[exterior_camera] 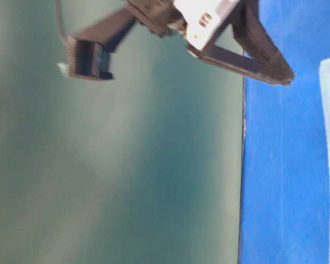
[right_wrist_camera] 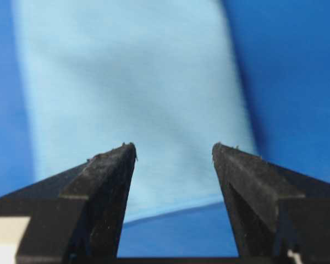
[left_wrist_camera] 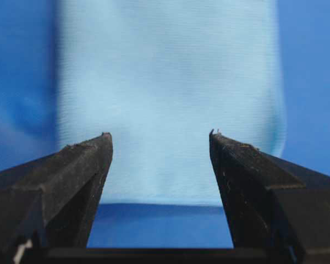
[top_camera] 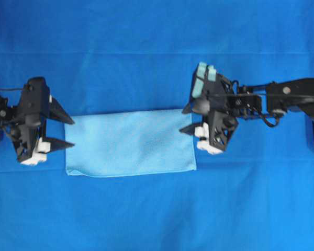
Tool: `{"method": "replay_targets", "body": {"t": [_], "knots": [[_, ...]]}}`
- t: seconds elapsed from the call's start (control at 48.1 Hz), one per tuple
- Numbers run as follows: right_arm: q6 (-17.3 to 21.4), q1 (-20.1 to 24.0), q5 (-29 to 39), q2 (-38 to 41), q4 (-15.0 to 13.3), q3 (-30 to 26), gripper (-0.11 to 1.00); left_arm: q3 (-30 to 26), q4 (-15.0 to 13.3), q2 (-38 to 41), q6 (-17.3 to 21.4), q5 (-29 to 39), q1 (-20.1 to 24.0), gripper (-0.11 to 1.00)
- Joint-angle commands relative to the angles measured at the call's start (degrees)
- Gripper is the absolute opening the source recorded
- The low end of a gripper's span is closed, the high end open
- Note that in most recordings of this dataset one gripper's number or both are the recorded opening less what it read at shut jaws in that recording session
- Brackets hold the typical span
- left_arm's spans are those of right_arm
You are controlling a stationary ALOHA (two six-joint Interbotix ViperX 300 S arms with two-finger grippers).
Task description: Fold the light blue towel.
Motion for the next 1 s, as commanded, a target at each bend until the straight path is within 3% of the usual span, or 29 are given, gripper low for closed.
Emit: {"method": "replay_targets", "body": {"t": [0.0,0.166,0.457,0.727,0.831,0.977], "knots": [[-0.09,-1.93,-0.62,1.14,-0.18,-0.62,0.61,-0.18,0.09,1.32,1.14,-0.44,2.46,0.67],[-0.09,-4.39,-1.58,4.66,-0.26,-0.88,0.61,0.09,0.09,6.15,4.13,-3.08,5.8,0.67],[0.0,-5.71,-2.72,8.35,-0.26,-0.88,0.61,0.26,0.09,16.96,5.27,-9.84,7.82,0.66],[0.26,-5.71,-2.64,10.11,-0.26,-0.88,0.59,0.53,0.09,17.84,5.19,-9.76,8.61,0.58],[0.18,-5.63,-2.2,10.11,-0.18,-0.97,0.5,0.53,0.09,17.84,5.19,-8.96,8.61,0.45],[-0.18,-5.1,-1.23,9.93,-0.18,-0.97,0.09,-0.09,0.09,17.84,5.1,-6.06,8.61,0.21]]}}
